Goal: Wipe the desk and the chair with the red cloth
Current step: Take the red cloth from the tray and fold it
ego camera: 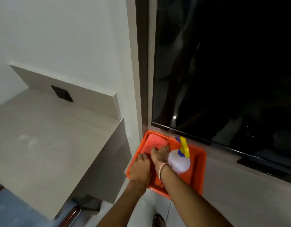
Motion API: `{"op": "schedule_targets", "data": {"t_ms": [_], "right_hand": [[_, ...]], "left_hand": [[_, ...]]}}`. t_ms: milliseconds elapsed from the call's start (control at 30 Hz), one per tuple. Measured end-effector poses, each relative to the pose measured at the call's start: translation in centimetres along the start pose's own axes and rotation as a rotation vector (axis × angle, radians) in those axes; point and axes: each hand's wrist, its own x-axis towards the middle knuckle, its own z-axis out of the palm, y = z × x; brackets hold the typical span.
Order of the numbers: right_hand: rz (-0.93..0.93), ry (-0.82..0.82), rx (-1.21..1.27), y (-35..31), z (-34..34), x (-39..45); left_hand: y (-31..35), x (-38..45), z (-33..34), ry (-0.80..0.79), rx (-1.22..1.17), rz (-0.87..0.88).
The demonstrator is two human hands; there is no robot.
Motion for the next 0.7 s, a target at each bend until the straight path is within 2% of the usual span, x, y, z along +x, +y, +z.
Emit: {"op": "schedule_targets", "data": {"t_ms": [67, 167, 233, 300, 367, 433, 600, 700], "right_hand": [[0.063, 0.066, 0.053, -0.6, 0.4, 1.2], [0.144, 0.014, 0.102, -0.9, 0.4, 2.8], [0.103, -0.017, 0.125, -0.5, 0.0, 2.9], [0.027, -0.073, 0.194, 0.2, -0.8, 1.9], [-0.013, -0.217, 0.289, 0.5, -1.9, 0.1], [0.005, -0.407, 0.388, -0.4, -2.9, -1.8], [0.015, -0.694, 0.644, -6.3, -2.9, -5.5], [-0.03, -0.807, 0.688, -9.4, -1.0, -7.6]], "left_hand": [[0.4, 0.8, 0.5, -0.003, -0.031, -0.017], [0.2, 0.8, 0.4, 0.013, -0.059, -0.025], [-0.5, 0.7, 0.2, 0.048, -0.135, -0.023], [-1.6, 0.1, -0.3, 0.158, -0.34, 0.004], [-3.0, -0.5, -1.2, 0.251, -0.599, 0.031], [-4.7, -0.8, -2.7, 0.261, -0.836, 0.019], [-9.9, -1.7, -6.7, 0.057, -1.318, 0.015], [-13.6, -2.9, -8.4, 0.062, -1.436, 0.003]]}}
